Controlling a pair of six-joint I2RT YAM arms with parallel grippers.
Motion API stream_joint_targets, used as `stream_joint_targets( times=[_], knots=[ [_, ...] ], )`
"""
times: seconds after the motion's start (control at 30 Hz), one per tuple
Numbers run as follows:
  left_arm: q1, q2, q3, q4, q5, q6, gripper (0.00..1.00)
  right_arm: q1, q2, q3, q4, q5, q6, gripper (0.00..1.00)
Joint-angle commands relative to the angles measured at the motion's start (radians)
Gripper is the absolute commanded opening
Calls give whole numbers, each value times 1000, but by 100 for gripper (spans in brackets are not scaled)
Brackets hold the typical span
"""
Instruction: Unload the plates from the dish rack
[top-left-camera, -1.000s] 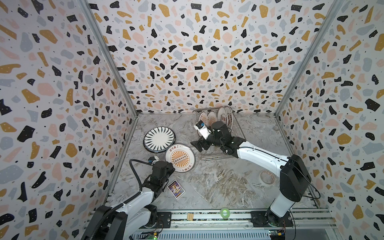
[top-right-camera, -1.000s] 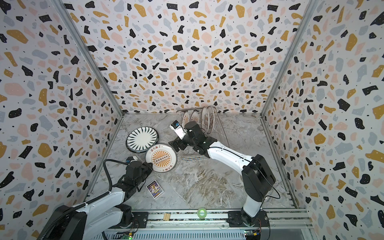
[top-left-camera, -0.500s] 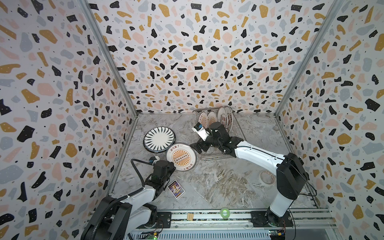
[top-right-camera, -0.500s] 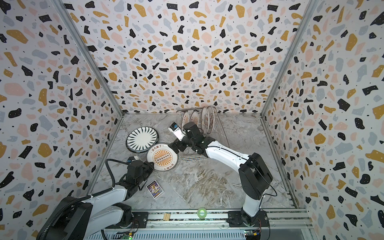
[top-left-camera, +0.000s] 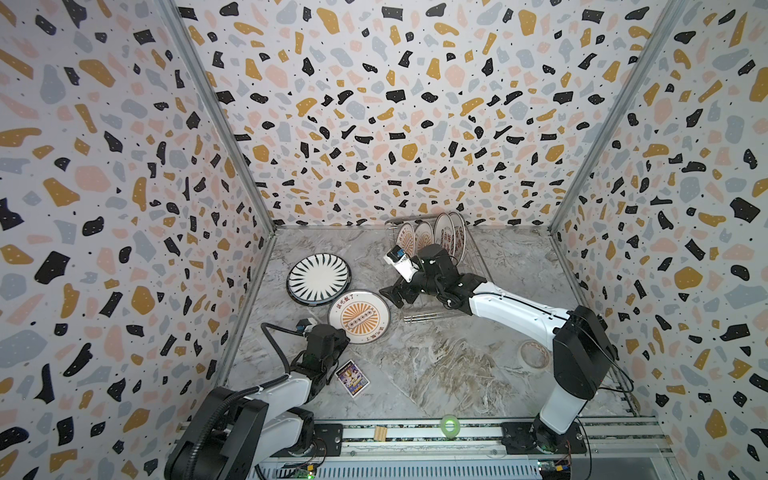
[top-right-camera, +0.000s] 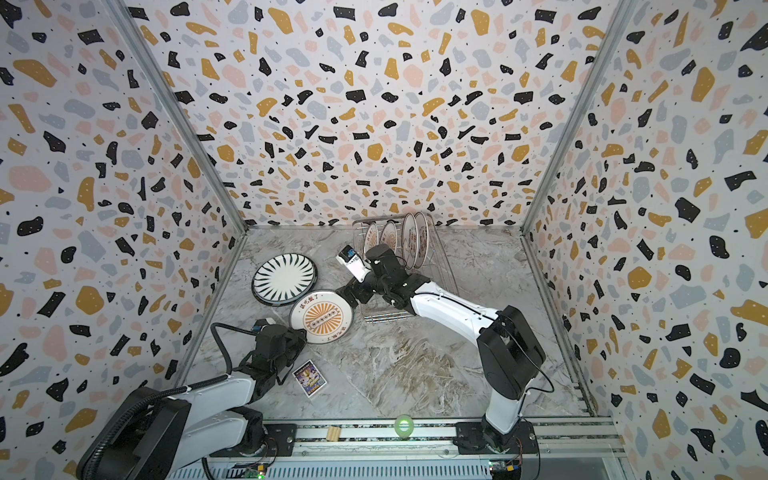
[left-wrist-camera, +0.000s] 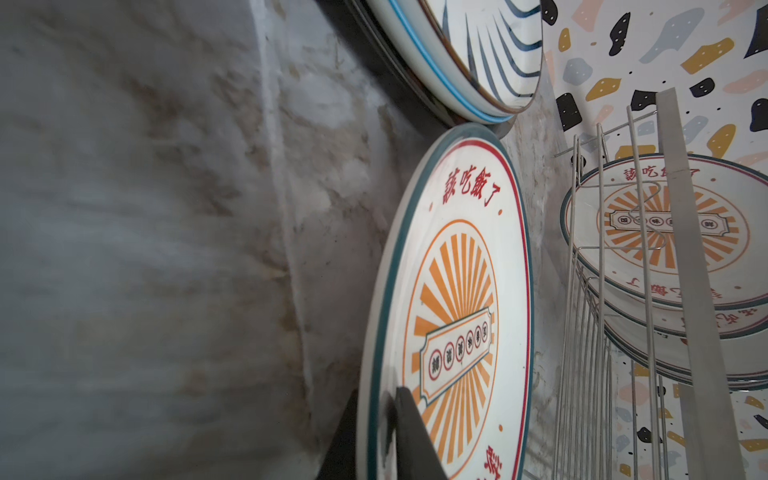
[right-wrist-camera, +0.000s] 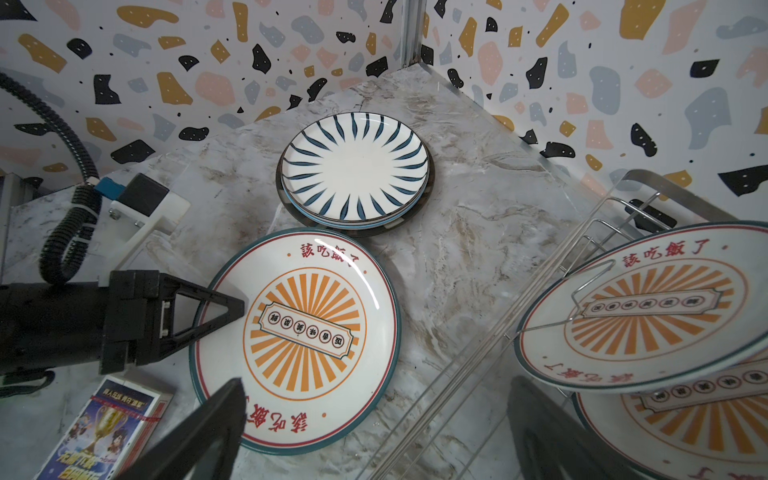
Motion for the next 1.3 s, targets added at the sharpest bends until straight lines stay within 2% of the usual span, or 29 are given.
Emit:
stream_joint_targets(
  times=[0.0, 0.17, 0.23, 0.37, 0.5, 0.57, 0.67, 0.8, 0.9, 1.07, 1.2, 1.27],
  knots=[
    [10, -14, -19, -33, -43, 13, 23, 7, -16, 29, -10, 8, -10, 99],
    [14, -34, -23, -49, -70, 16, 24, 8, -15, 29, -12, 7, -10, 99],
    [16, -40, -23, -51, -80, 16, 30, 8, -18, 29, -12, 8, -11, 99],
    [16, -63, -16, -81, -99, 23, 32, 10, -25, 24, -9, 10, -12, 99],
    [17, -121, -14, -105, -124, 36, 50, 10, -34, 16, 6, 16, -11, 99],
    [16, -154, -7, -128, -135, 50, 66, 9, -39, 12, 15, 20, -9, 99],
    [16, -200, 14, -172, -151, 78, 83, 8, -58, -3, 48, 39, 3, 99],
    [17, -273, 54, -269, -198, 126, 97, -9, -103, -46, 117, 41, 46, 99],
    [16, -343, 95, -316, -214, 185, 100, -41, -146, -92, 185, 39, 99, 99],
    [16, -426, 121, -182, -112, 279, 100, -117, -215, -171, 291, 23, 215, 99],
    [16, -414, 144, 9, 57, 389, 100, -181, -252, -201, 313, -9, 273, 99],
    [14, -385, 154, 119, 145, 402, 100, -206, -264, -207, 305, -2, 293, 99]
  ],
)
